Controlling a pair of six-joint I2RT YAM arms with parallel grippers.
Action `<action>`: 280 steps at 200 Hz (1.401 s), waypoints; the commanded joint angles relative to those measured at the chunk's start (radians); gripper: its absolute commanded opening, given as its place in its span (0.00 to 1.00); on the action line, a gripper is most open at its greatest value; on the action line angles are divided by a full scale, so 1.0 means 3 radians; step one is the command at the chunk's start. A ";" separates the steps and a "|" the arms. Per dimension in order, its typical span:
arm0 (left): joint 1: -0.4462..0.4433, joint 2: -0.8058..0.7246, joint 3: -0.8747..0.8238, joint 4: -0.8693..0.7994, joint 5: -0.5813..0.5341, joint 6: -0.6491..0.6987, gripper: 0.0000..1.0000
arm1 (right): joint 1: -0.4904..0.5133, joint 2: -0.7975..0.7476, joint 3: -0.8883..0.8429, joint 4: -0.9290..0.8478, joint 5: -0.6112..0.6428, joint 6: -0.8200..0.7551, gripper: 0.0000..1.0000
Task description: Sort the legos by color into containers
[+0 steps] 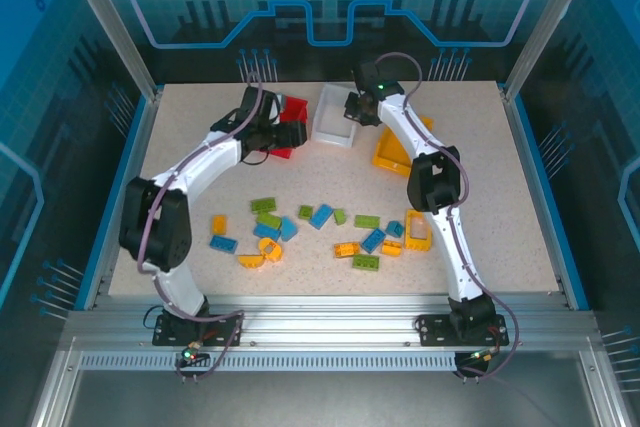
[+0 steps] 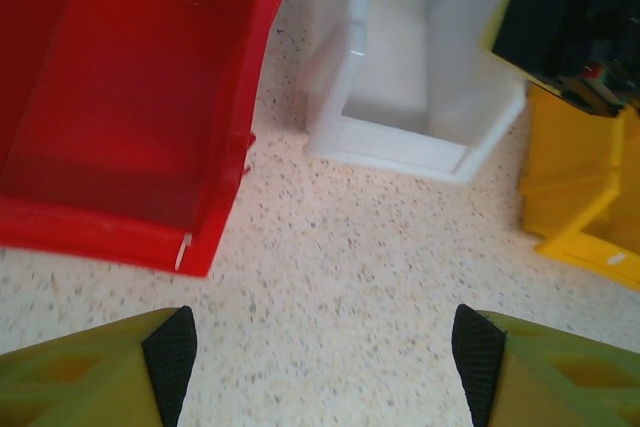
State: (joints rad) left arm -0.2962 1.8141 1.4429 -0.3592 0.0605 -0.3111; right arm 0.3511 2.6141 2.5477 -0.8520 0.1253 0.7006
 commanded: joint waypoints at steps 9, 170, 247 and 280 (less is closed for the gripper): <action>0.0049 0.0419 0.0508 -0.0278 -0.0199 0.0244 0.70 | 0.0092 -0.0353 -0.0252 -0.0272 0.0256 -0.0270 0.13; 0.0067 0.1030 0.0825 -0.0530 -0.0667 0.0039 0.23 | 0.0312 -0.1226 -0.1768 0.0264 0.0125 -0.0442 0.08; 0.0027 0.0232 -0.0392 -0.0136 -0.0571 -0.0509 0.16 | 0.0643 -0.1402 -0.2210 0.0544 0.0052 -0.0378 0.07; 0.0004 0.0195 -0.0491 -0.0095 -0.0414 -0.0475 0.16 | 0.0675 -0.1364 -0.2224 0.0558 -0.0004 -0.0347 0.08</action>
State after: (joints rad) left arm -0.2836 1.8961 1.3415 -0.4000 -0.1410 -0.4202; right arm 0.5495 2.2288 1.8965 -0.6865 0.1520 0.5865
